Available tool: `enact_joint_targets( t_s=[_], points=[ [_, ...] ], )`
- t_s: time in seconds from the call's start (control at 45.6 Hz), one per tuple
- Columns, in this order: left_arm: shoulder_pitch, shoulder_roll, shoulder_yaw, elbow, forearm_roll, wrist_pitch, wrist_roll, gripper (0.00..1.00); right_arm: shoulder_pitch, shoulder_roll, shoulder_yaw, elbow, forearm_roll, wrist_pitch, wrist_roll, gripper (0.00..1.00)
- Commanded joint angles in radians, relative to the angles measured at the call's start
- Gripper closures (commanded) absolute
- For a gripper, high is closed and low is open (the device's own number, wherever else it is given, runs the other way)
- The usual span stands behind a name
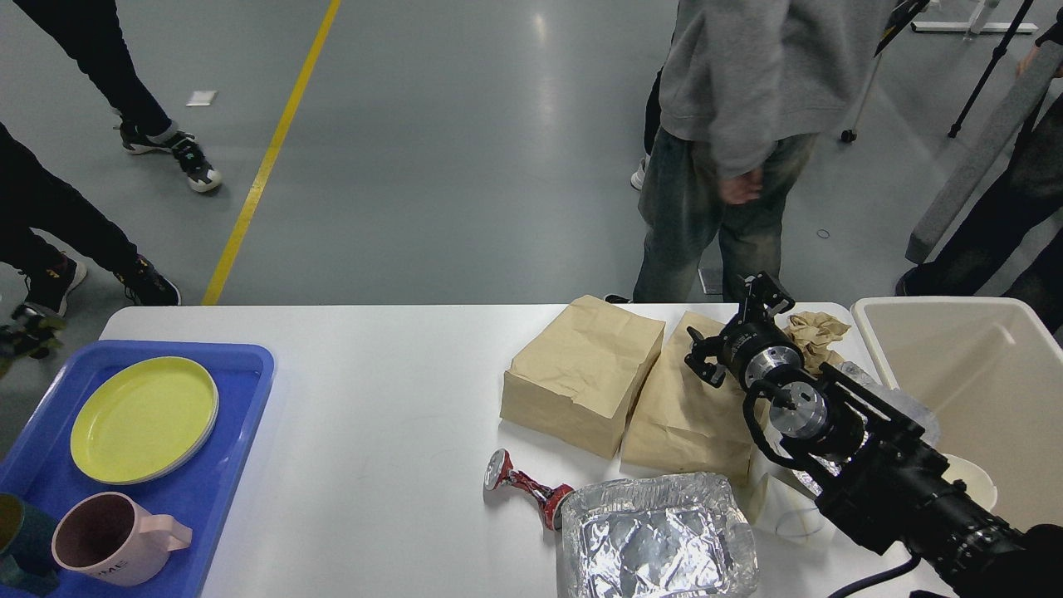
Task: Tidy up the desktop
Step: 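Withdraw the left gripper upward away from the tray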
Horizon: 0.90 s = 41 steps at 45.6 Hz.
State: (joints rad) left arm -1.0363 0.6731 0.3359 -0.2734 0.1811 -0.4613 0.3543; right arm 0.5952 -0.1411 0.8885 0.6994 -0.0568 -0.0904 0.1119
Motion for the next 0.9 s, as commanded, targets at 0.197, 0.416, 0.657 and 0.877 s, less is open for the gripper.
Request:
enact_joint_targets(
  t_s=[0.197,0.416,0.657,0.877],
  points=[
    [-0.016,0.105,-0.635,0.007,-0.114,0.012,0.017,0.05,0.000,0.000,0.000,0.000,0.000,0.000,0.000,0.00],
    [-0.051,0.082,-0.742,-0.004,-0.129,0.009,0.037,0.04,0.000,0.000,0.000,0.000,0.000,0.000,0.000,0.00],
    [-0.061,0.082,-0.839,0.003,-0.117,0.001,0.037,0.04,0.000,0.000,0.001,0.000,0.000,0.000,0.000,0.00],
    [-0.022,0.033,-1.093,0.022,-0.111,0.012,0.037,0.04,0.000,0.000,0.001,0.000,0.000,0.000,0.000,0.00]
  ],
)
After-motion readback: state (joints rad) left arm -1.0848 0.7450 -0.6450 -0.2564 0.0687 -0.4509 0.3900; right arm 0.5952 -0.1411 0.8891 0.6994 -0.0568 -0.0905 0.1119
